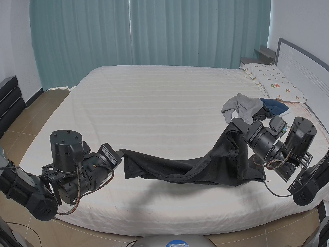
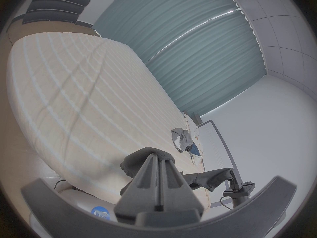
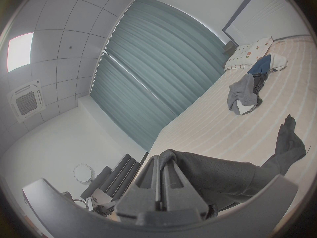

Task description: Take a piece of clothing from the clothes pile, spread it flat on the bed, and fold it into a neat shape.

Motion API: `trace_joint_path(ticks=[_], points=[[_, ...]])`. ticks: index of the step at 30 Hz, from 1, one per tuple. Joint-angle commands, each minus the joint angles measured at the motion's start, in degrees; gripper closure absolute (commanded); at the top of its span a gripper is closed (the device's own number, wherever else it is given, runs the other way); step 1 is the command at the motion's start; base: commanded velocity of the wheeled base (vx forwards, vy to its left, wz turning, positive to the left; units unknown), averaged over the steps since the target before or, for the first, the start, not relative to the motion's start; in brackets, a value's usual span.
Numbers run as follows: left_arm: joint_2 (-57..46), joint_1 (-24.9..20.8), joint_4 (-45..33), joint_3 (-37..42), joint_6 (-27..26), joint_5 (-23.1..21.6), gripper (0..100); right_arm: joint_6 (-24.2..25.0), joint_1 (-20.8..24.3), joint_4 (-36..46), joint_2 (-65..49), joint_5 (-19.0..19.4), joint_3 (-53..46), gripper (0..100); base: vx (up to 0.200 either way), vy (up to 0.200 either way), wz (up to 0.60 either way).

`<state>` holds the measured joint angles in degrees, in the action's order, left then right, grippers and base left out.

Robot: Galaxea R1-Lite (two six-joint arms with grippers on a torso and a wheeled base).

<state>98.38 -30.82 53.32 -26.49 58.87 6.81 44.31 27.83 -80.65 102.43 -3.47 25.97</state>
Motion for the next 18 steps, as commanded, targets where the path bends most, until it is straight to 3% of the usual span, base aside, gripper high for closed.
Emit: trace_joint_path(ticks=[1, 5, 14, 17, 18], points=[[-0.03, -0.21, 0.03, 0.04, 0.02, 0.04, 100, -0.54, -0.32, 0.06, -0.21, -0.22, -0.04, 100, 0.0, 0.0, 0.0], [-0.03, -0.21, 0.03, -0.76, 0.02, 0.04, 100, -1.25, -0.23, 0.76, -2.05, -0.04, 0.05, 100, 0.0, 0.0, 0.0], [-5.57, -3.81, -0.76, 1.71, -3.5, 0.39, 100, -3.18, 3.81, 2.08, -12.16, -0.3, -5.22, 100, -0.2, 0.0, 0.0], [-9.78, -3.81, -1.55, 2.67, -5.61, 0.39, 100, -5.11, 5.48, 5.95, -17.17, -0.66, -5.84, 100, -0.2, 0.0, 0.0], [-12.07, -3.9, -3.4, 2.94, -7.19, 0.39, 100, -5.73, 7.06, 8.85, -20.51, -2.5, -5.66, 100, -0.2, 0.0, 0.0]])
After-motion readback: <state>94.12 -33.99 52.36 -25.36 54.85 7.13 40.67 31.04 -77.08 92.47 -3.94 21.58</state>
